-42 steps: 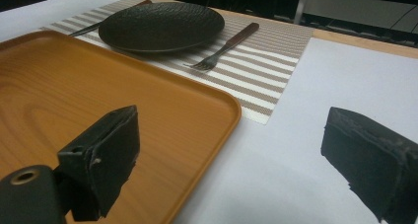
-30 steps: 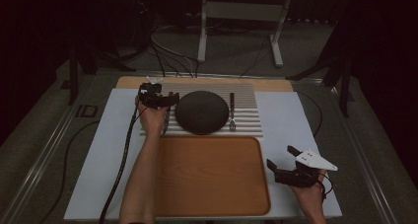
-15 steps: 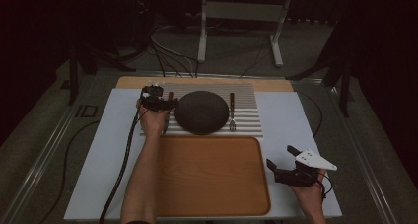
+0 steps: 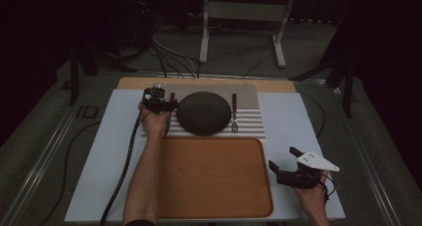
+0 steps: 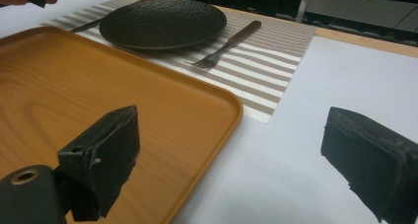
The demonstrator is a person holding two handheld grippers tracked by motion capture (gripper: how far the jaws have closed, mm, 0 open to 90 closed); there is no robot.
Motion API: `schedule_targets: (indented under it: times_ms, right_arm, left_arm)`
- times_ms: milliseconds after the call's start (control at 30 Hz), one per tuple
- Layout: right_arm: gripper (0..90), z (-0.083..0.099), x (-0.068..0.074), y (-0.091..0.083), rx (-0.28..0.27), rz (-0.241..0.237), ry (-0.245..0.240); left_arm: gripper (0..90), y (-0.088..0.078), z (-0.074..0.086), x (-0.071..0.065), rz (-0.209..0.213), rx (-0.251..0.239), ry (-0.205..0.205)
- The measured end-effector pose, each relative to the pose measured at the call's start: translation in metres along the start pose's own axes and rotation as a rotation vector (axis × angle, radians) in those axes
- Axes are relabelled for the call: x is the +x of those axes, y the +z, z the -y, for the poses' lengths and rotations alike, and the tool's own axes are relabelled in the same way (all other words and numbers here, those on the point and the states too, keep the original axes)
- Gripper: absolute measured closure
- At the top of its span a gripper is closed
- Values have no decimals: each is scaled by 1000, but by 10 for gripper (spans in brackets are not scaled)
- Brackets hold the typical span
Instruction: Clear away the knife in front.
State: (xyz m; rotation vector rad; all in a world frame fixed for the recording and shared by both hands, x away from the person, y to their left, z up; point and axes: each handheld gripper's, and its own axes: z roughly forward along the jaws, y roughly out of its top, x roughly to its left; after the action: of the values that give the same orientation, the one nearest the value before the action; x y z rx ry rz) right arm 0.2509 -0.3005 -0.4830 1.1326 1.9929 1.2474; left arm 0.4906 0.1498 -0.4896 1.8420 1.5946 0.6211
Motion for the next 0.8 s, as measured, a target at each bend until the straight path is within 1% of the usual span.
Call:
schedule_targets:
  times_ms: [33, 67, 133, 167, 200, 233, 300, 367, 400, 433, 500, 533, 567, 633, 667, 733, 800]
  right_arm:
    - [77, 0, 0, 0, -1, -2, 0]
    - [77, 0, 0, 0, -1, -2, 0]
    - [77, 0, 0, 0, -1, -2, 0]
    - [77, 0, 0, 0, -1, -2, 0]
    - [77, 0, 0, 0, -2, -1, 0]
    - [77, 0, 0, 0, -3, -1, 4]
    - [77, 0, 0, 0, -3, -2, 4]
    - [77, 0, 0, 0, -3, -3, 5]
    - [77, 0, 0, 0, -3, -3, 5]
    - [77, 0, -2, 0, -5, -4, 9]
    - [77, 0, -2, 0, -7, -4, 13]
    - [77, 0, -3, 0, -8, -3, 14]
    - [77, 0, -3, 0, -8, -3, 14]
    - [77, -1, -3, 0, -8, -5, 14]
    - [77, -1, -3, 0, -8, -5, 14]
    - [77, -1, -3, 1, -8, -6, 12]
    - [77, -1, -3, 1, -8, -7, 12]
  left_arm:
    - [324, 1, 0, -1, -6, 9, 16]
    - [353, 1, 0, -1, -6, 9, 16]
    - [353, 3, 1, -2, -5, 9, 20]
    - [387, 3, 1, -2, -5, 9, 20]
    - [387, 4, 1, -2, 2, 11, 14]
    - [423, 6, 1, -2, 6, 19, 12]
    - [453, 9, 1, -2, 14, 33, 16]
    - [499, 11, 0, 0, 22, 46, 10]
    - [509, 11, 0, 0, 22, 46, 10]
    - [528, 12, 0, 1, 34, 51, -5]
    - [552, 15, 1, 1, 41, 75, -4]
    - [567, 16, 2, 2, 50, 83, -11]
    - [577, 16, 2, 2, 50, 83, -11]
    - [607, 20, 4, -1, 50, 106, 8]
    - [629, 20, 4, -1, 50, 106, 8]
    - [678, 22, 7, -2, 56, 127, 12]
    - [690, 24, 9, -4, 51, 143, 22]
